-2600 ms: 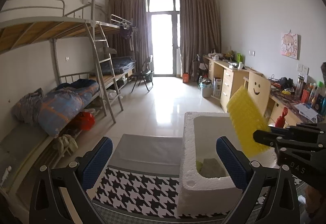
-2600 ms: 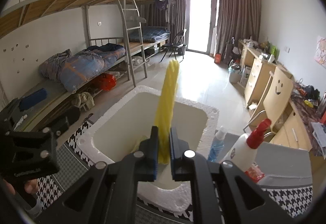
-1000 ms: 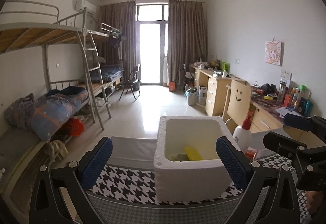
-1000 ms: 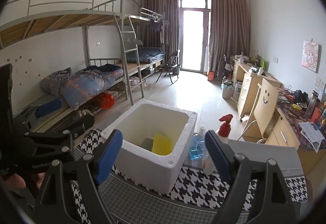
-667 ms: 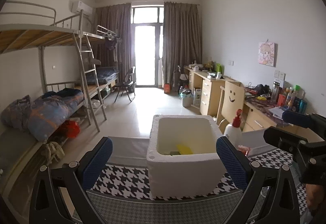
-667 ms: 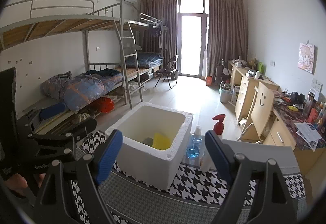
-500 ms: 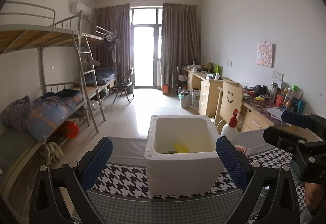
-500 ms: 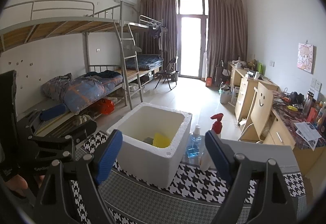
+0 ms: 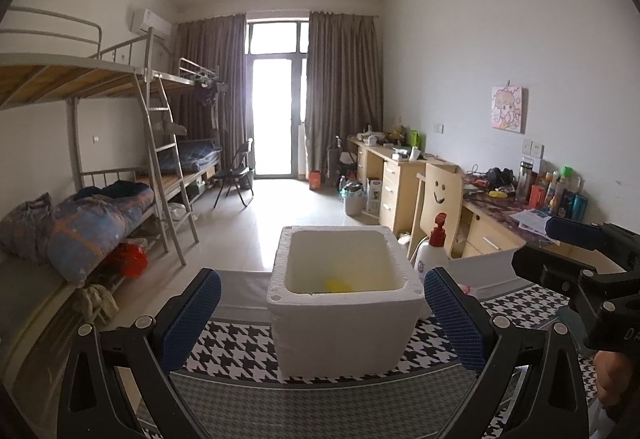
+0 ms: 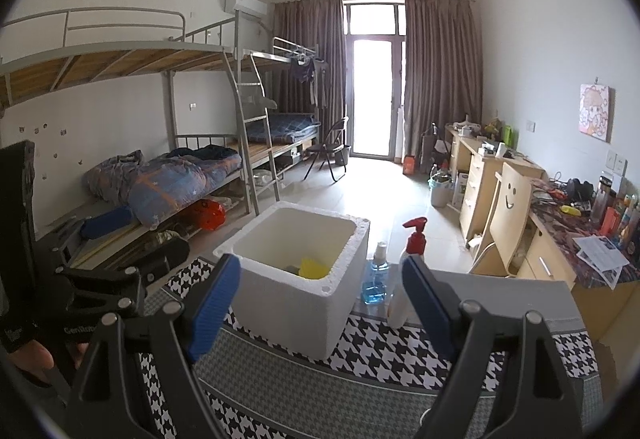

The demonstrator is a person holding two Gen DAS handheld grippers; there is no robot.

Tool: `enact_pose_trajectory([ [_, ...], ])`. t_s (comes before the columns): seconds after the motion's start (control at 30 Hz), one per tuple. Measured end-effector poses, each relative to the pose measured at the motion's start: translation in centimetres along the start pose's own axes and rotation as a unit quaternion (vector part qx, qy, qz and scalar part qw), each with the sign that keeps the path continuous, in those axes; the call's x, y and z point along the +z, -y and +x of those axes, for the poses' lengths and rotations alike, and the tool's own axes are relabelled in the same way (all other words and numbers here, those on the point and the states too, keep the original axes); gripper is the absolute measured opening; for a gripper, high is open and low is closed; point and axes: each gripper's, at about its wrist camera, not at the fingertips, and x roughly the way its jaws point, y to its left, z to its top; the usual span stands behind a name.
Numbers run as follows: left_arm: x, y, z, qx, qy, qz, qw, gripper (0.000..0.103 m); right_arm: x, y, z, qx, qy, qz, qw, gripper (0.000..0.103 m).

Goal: Organize soft objects
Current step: 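Withdraw both open grippers from the foam box, then move both grippers across the table toward the blue mask and white roll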

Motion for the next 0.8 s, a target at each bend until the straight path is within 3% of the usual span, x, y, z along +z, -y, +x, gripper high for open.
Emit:
enact_pose_trajectory([
  [0.27, -0.4, 0.2, -0.7, -0.005, 0.009, -0.02, 0.9997, 0.102, -1.1, 0.3, -0.8, -0.005, 0.004, 0.004, 1.0, 0.086],
  [0.8, -2.7, 2.0, -1.1, -0.025, -0.003, -0.011, 0.9996, 0.102, -3.4, 1.3, -2.4, -0.019, 0.007, 0.016, 1.0, 0.086],
])
